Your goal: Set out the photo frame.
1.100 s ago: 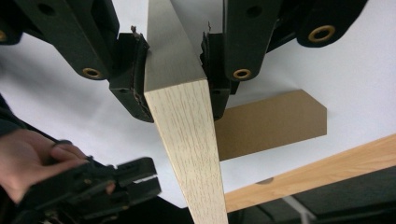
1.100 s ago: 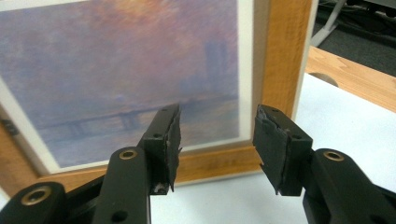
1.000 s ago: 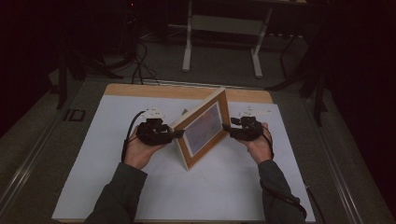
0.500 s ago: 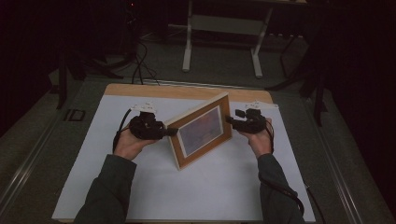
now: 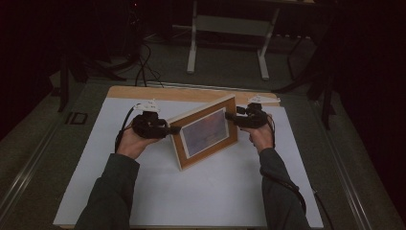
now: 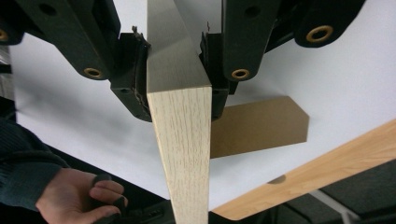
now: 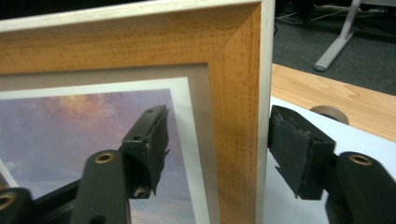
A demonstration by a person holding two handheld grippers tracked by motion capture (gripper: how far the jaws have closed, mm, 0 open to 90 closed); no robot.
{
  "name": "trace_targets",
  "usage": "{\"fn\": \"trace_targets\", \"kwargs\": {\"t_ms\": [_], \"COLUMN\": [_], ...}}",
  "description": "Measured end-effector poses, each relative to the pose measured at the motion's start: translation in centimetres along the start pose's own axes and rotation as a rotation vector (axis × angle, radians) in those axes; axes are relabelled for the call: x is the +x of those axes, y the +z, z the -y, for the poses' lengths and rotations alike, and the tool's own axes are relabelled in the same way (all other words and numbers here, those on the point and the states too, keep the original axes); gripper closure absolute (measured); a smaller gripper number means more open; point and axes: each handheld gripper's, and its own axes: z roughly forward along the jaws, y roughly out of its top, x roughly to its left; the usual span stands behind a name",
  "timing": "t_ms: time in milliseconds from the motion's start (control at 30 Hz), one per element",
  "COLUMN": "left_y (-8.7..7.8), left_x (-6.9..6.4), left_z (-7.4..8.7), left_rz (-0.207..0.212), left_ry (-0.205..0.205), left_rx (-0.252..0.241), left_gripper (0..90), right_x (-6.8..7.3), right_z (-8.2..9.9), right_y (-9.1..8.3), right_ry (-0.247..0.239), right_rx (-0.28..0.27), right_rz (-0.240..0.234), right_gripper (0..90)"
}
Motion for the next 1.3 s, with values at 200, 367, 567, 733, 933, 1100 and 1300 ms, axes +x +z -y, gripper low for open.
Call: {"fn": "trace_targets", "kwargs": {"t_ms": [200, 367, 567, 733, 933, 1100, 1300], "left_y": [0.5, 0.7, 1.0, 1.1, 0.0, -1.2, -1.5], "left_x": [0.4, 1.0, 1.5, 1.5, 0.6, -0.5, 0.0], "left_z": [-0.1, 0.0, 0.2, 0.3, 0.8, 1.9, 2.3], "left_rz": [-0.108, -0.138, -0.14, -0.142, -0.197, -0.255, -0.213], "left_ry": [0.012, -0.016, -0.025, -0.025, -0.082, -0.087, -0.128], "left_rx": [-0.029, -0.062, -0.087, -0.091, -0.099, -0.072, -0.099], "left_gripper": [66.8, 66.9, 64.9, 64.3, 51.6, 63.5, 70.4], "right_x": [-0.7, -0.4, 0.2, -0.1, 0.1, -0.4, -0.4], "right_z": [0.5, 0.9, 1.7, 1.7, 0.6, 0.4, 0.7], "right_y": [-0.4, -0.7, -1.1, -1.3, -0.7, 0.2, 0.5], "right_ry": [0.049, 0.043, 0.031, 0.041, 0.021, 0.038, 0.052], "right_rx": [0.003, 0.013, 0.013, 0.009, 0.004, 0.021, 0.03], "right_rz": [0.019, 0.05, 0.05, 0.022, 0.007, -0.015, -0.049], "right_gripper": [56.2, 67.0, 70.0, 66.3, 50.9, 46.0, 51.2]}}
